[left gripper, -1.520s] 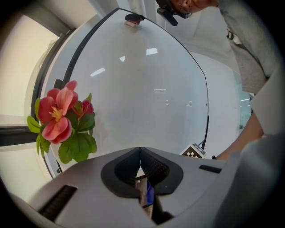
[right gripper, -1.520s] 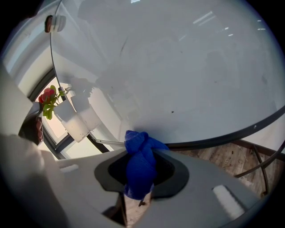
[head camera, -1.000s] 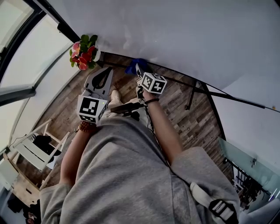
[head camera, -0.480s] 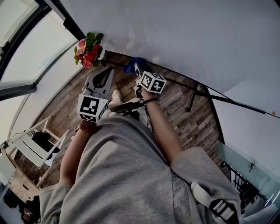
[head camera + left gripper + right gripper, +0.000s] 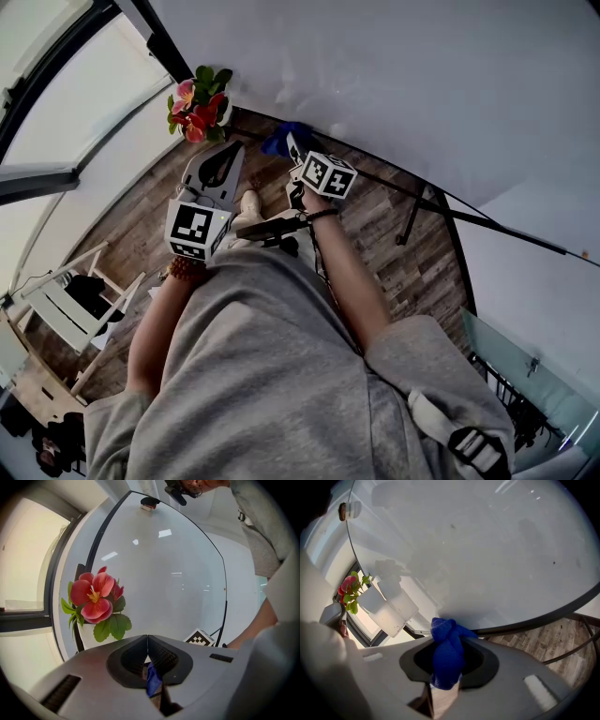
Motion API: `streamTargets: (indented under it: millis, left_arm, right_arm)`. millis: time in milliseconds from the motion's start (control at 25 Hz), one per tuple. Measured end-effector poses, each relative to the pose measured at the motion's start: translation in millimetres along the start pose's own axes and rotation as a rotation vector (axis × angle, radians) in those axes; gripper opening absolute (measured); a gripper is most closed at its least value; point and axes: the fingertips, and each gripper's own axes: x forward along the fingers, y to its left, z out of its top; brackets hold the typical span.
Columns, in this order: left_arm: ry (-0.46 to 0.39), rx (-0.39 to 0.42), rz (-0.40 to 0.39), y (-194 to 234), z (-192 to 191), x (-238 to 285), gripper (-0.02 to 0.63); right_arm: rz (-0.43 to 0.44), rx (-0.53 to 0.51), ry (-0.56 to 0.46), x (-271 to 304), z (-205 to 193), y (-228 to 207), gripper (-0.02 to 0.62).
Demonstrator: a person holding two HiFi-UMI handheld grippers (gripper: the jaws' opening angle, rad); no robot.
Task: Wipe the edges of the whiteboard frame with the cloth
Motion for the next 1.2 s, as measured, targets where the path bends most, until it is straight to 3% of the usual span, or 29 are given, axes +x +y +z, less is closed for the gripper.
streamTargets:
  millis: [360,1200]
  left_arm:
    - [0.004,-0.002,0.016,6,-2,-6,0.009]
    - [0.002,-0.032,0.107,39,-12,-31,0.009]
  right_arm:
    - [0.028,-0.046,0.029,14,-5,18,0.104]
    - [0.077,-0.019,0.040,43,-11,52,0.103]
